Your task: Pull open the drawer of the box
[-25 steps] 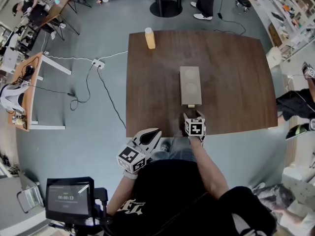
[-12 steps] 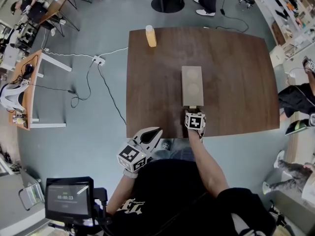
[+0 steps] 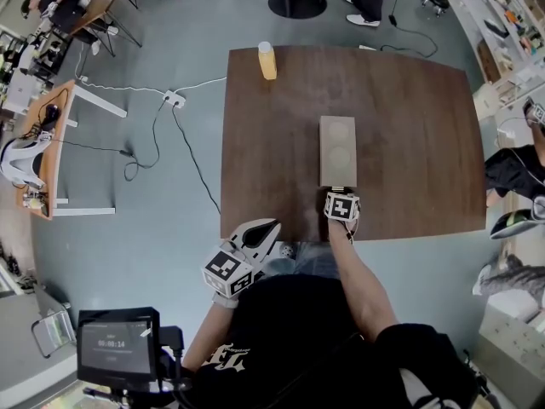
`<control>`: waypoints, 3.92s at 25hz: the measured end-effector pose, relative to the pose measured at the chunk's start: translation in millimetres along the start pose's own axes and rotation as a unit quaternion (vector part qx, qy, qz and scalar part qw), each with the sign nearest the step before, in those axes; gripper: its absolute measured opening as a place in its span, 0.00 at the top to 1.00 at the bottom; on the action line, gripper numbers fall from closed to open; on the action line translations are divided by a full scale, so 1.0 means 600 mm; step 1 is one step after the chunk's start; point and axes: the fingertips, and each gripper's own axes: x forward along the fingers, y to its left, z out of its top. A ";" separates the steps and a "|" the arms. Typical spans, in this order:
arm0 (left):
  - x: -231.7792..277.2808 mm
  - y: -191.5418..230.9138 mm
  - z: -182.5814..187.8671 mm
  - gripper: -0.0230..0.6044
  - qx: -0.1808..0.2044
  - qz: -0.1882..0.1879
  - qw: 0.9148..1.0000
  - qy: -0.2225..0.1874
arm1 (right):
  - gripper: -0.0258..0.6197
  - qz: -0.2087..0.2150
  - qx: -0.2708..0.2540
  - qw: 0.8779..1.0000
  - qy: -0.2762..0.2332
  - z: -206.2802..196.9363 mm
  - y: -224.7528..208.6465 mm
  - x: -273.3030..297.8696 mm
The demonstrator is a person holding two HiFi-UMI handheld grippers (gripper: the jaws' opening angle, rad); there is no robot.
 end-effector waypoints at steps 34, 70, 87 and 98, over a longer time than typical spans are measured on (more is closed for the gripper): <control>-0.018 -0.019 0.001 0.96 0.005 0.000 1.000 -0.006 | 0.69 0.038 0.021 0.999 0.026 -0.011 0.030 -0.009; -0.058 -0.135 -0.050 0.96 0.031 -0.043 0.999 -0.012 | 0.69 0.023 0.007 0.999 0.046 -0.159 0.012 -0.069; -0.086 -0.160 -0.069 0.96 0.038 -0.061 0.997 -0.003 | 0.69 0.008 0.012 0.998 0.066 -0.251 0.019 -0.096; -0.106 -0.161 -0.077 0.96 0.043 -0.063 0.997 -0.009 | 0.59 0.089 0.042 0.994 0.039 -0.252 0.068 -0.101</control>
